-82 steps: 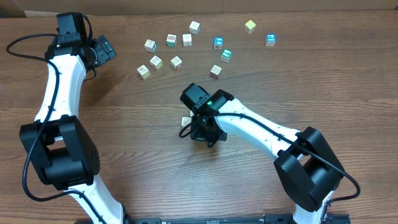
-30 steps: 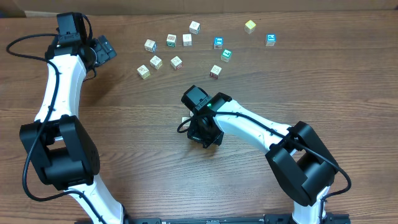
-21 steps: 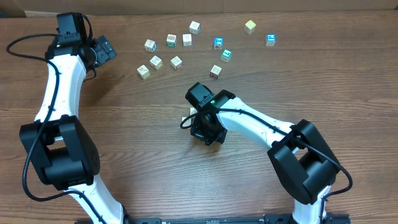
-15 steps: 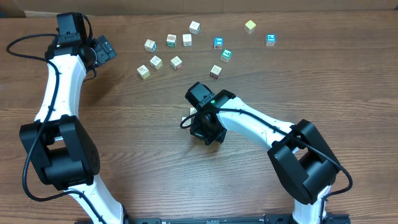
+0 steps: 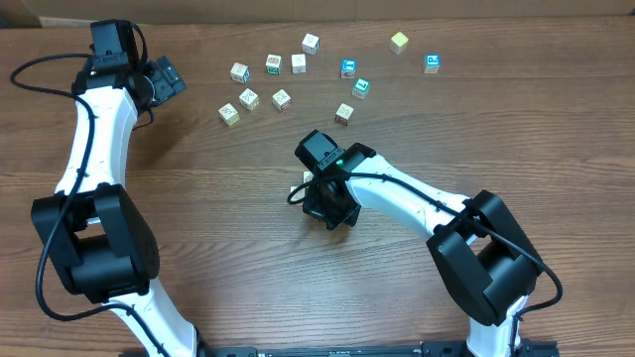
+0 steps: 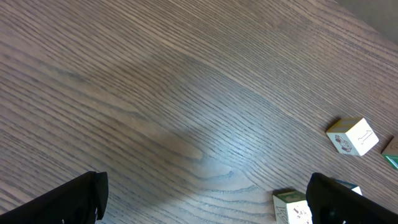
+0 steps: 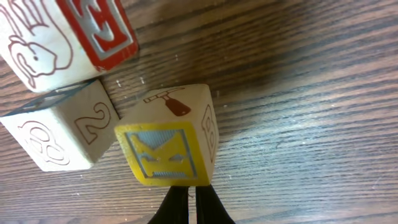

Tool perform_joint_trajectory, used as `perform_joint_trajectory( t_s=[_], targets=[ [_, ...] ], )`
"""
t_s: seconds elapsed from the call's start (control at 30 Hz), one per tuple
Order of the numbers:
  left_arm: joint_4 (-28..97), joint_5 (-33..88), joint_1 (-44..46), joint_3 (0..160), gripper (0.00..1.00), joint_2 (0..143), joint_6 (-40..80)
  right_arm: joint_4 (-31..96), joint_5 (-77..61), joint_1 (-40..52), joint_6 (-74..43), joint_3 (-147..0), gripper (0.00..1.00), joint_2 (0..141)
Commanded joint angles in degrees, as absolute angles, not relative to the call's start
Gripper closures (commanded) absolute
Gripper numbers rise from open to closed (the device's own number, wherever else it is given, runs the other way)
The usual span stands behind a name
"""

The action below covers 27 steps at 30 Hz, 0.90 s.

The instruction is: Form a circle

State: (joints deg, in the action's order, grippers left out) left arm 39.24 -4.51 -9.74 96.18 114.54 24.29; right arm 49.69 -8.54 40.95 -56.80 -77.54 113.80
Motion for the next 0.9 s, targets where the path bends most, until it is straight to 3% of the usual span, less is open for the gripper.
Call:
perform_joint_trajectory(
  t_s=[0.0,0.87],
  targets=[
    [39.2,-4.4,-9.3,96.8,0.0,113.9,24.4,49.1,-7.6,40.8,-56.8,-77.2,0.96,114.3],
    [39.2,-4.4,-9.3,96.8,0.01,113.9,24.4,50.2,-7.8,38.2,-55.7,-77.2,0.96,114.3]
  ],
)
